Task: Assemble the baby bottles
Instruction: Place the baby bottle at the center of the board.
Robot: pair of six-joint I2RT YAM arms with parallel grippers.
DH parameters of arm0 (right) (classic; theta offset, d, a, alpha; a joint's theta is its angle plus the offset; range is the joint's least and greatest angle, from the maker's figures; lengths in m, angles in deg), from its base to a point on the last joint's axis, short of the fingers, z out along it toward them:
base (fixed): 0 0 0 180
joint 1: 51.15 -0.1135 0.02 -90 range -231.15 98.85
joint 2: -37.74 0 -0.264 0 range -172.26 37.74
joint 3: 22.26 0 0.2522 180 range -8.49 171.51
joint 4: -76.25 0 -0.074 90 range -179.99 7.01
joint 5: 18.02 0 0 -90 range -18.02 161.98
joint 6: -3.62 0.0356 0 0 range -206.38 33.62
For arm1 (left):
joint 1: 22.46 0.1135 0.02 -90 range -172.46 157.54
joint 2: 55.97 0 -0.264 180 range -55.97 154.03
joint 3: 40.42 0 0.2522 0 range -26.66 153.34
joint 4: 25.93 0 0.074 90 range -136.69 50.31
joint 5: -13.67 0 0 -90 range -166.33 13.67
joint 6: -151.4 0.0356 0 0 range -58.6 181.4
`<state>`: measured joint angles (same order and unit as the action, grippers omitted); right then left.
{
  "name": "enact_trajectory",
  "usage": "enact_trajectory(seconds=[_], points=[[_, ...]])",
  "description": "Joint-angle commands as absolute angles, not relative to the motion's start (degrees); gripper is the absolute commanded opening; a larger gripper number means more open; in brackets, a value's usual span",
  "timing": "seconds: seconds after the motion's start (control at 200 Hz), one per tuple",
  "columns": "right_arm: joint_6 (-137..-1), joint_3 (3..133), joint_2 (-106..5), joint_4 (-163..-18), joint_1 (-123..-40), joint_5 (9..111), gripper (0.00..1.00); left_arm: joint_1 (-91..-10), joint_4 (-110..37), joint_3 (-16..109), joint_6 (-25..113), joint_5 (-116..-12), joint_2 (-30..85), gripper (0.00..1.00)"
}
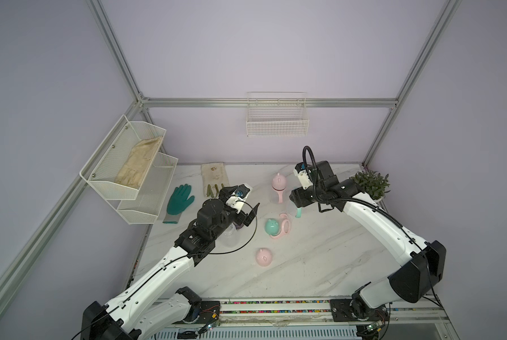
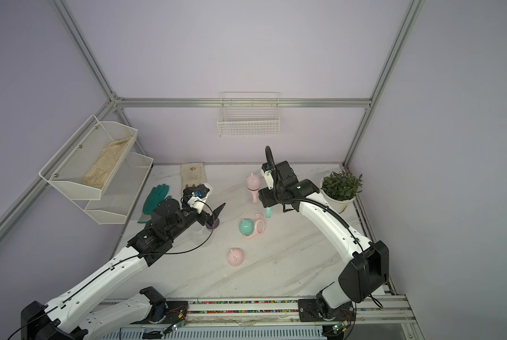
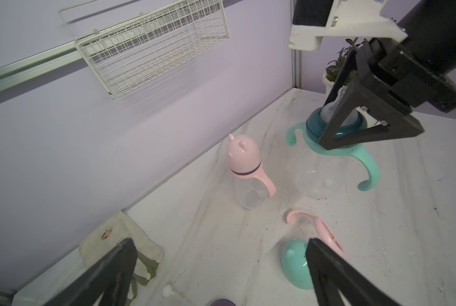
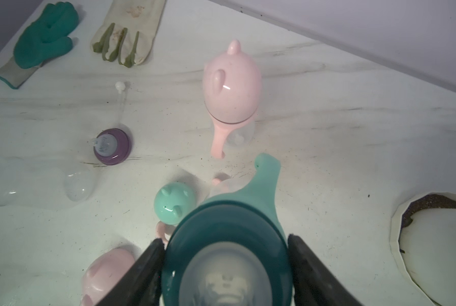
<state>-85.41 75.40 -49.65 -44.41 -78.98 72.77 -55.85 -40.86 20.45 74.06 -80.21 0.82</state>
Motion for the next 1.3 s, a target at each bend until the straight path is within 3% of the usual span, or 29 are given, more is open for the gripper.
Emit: enact_trajectory(seconds=[0.0, 0.465, 0.7, 1.02, 1.06, 1.11, 1.295], points=[[-84.62, 74.26, -51.11, -43.87, -77.94, 75.11, 0.01, -55.53, -38.14, 19.14, 72.83, -84.88, 0.37, 1.00], [-84.51, 67.60, -53.93, -50.02, -75.39, 72.67, 0.09, -55.42, -39.07, 19.36, 72.81, -86.54, 0.71, 1.00], [-84.32, 65.69, -52.67, -50.61, -75.33, 72.43, 0.40, -55.42, -39.34, 19.37, 72.65, -87.05, 1.33, 1.00], [-83.48, 64.67, -51.07, -49.27, -75.33, 73.16, 0.60, -55.28, -39.98, 20.17, 72.60, -86.74, 2.56, 1.00], [-83.48, 64.89, -50.79, -48.85, -75.30, 73.34, 0.70, -55.29, -40.15, 20.19, 72.54, -86.67, 2.66, 1.00], [-83.49, 65.34, -50.50, -48.23, -75.30, 73.44, 0.75, -55.24, -40.29, 20.36, 72.40, -86.64, 2.82, 1.00], [-84.34, 67.84, -49.12, -45.23, -75.33, 74.32, 0.83, -55.15, -40.56, 20.73, 72.27, -86.43, 3.57, 1.00]])
